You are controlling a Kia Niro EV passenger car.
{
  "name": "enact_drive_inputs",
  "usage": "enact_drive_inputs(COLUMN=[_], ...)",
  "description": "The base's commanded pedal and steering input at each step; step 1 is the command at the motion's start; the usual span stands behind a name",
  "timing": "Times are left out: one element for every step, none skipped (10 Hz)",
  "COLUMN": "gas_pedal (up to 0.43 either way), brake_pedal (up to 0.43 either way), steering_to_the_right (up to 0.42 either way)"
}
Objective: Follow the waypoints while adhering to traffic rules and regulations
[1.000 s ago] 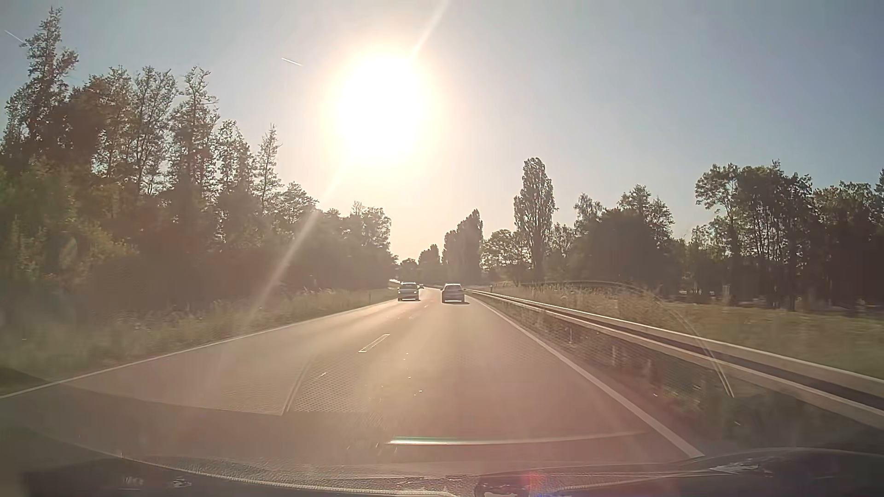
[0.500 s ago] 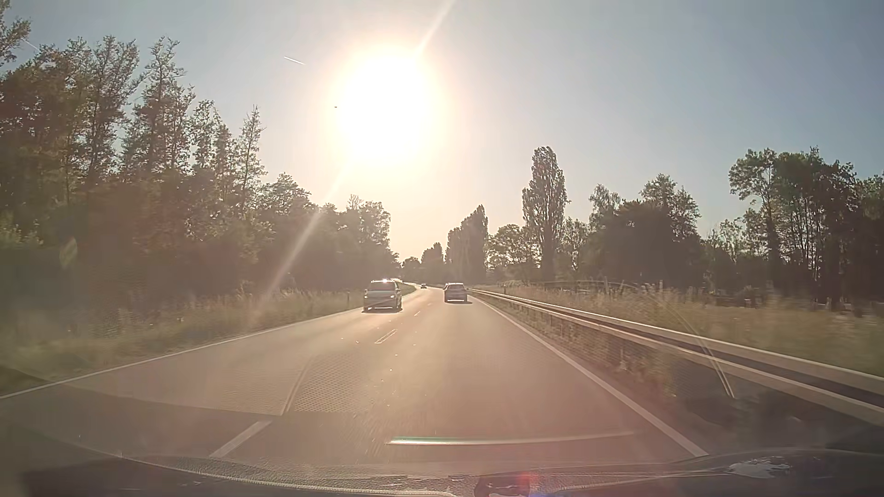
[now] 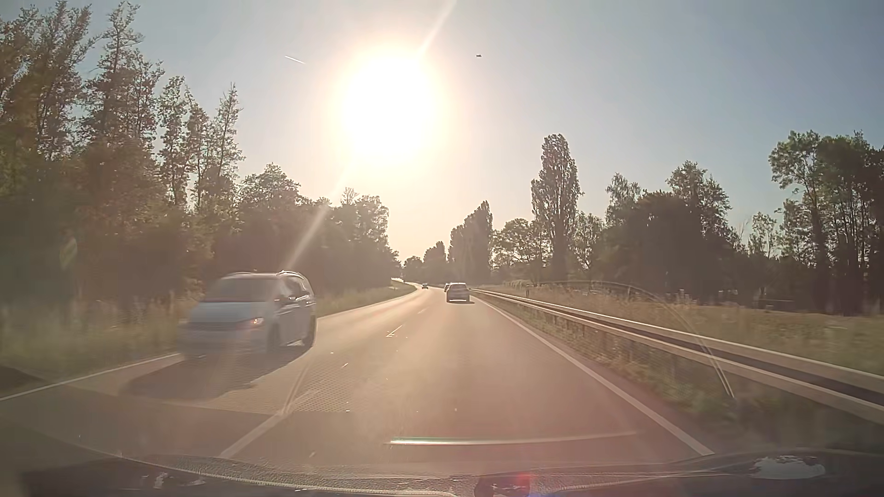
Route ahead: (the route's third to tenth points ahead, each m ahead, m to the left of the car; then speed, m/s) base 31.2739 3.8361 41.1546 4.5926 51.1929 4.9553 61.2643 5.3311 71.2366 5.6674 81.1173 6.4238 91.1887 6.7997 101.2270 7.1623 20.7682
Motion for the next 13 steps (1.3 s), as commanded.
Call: enact_drive_inputs(gas_pedal=[0.157, 0.157, 0.157, 0.157, 0.157, 0.150, 0.150, 0.150, 0.150, 0.150, 0.150, 0.150, 0.150], brake_pedal=[0.000, 0.000, 0.000, 0.000, 0.000, 0.000, 0.000, 0.000, 0.000, 0.000, 0.000, 0.000, 0.000], steering_to_the_right=[-0.002, -0.002, -0.001, -0.001, -0.001, -0.001, -0.001, -0.002, -0.001, -0.001, -0.001, -0.001, -0.001])
